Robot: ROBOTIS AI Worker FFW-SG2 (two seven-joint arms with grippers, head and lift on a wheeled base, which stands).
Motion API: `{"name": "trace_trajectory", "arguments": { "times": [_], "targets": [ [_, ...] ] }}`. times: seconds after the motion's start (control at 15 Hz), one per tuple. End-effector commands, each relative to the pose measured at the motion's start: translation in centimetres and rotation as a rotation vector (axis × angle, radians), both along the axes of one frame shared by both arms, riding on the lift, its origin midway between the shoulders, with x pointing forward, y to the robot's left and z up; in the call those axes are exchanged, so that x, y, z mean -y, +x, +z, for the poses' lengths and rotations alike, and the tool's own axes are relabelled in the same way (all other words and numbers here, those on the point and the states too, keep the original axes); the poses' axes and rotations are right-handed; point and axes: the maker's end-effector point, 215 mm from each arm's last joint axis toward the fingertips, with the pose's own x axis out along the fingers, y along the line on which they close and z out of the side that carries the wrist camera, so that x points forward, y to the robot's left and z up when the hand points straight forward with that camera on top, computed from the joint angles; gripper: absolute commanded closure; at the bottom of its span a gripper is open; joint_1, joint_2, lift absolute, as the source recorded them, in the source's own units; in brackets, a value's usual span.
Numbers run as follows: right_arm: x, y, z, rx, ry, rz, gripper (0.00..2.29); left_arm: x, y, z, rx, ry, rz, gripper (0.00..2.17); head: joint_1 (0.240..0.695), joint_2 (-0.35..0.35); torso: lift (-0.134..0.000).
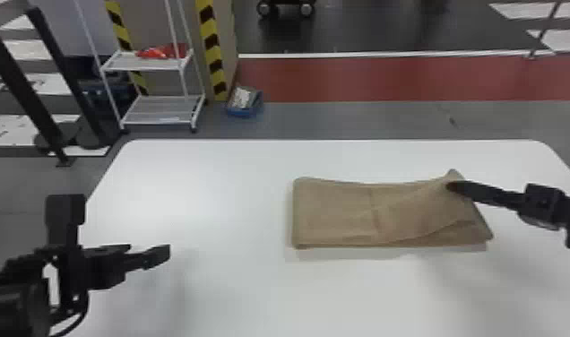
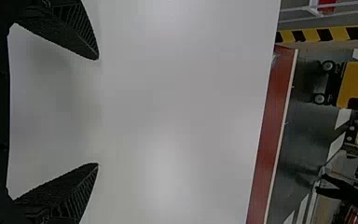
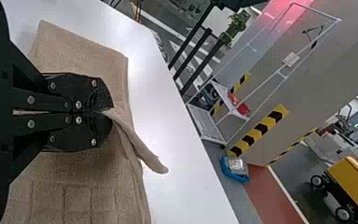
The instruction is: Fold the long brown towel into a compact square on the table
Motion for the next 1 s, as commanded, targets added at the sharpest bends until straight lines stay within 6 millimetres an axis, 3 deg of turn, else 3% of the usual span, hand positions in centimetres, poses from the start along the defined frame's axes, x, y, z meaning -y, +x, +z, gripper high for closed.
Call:
{"name": "trace_trajectory", "arguments": {
  "times": [0.0,0.07,0.13,0.2,0.27,0.33,0.4,0.6,0.8,0.93],
  "targets": [
    [-0.8,0.3,-1.2,-0.005,-0.01,0.008,1.65,0.5,0.0,-0.1,-0.002,0.001,-0.009,0.07,0.695,0.055,-0.123],
    [-1.2,0.2,-1.3,-0.009,-0.013,0.016,1.65,0.4,0.1,-0.1,-0.002,0.002,-0.008,0.07,0.695,0.055,-0.123],
    [-1.4,0.2,-0.1,0.008,0.015,0.023,1.65,0.3,0.2,0.0,0.0,0.003,-0.006,0.07,0.695,0.057,-0.123],
    [0.2,0.5,3.6,0.074,0.059,-0.002,1.65,0.2,0.4,0.2,0.006,0.006,-0.003,0.07,0.695,0.059,-0.123],
    [3.8,0.0,5.8,0.099,0.093,-0.052,1.65,-0.2,0.4,0.4,0.009,0.004,0.005,0.07,0.695,0.062,-0.123],
    [4.6,-0.3,5.6,0.088,0.075,-0.054,1.65,-0.6,0.4,0.6,0.017,-0.001,0.013,0.07,0.695,0.061,-0.123],
    [5.0,-1.0,3.4,0.047,0.029,-0.054,1.65,-0.7,0.3,0.5,0.015,-0.002,0.015,0.07,0.695,0.032,-0.123],
    [3.8,-0.7,-0.1,0.012,-0.007,-0.038,1.65,0.2,0.2,0.1,0.008,-0.008,0.005,0.07,0.695,0.012,-0.123],
    [3.9,0.7,-0.7,0.015,-0.029,-0.036,1.65,0.0,-0.3,-0.4,0.004,-0.005,0.006,0.07,0.695,0.013,-0.123],
    [4.0,1.2,0.3,0.03,-0.021,-0.027,1.65,-0.3,-0.5,-0.6,0.004,0.001,0.009,0.07,0.695,0.015,-0.123]
  ]
}}
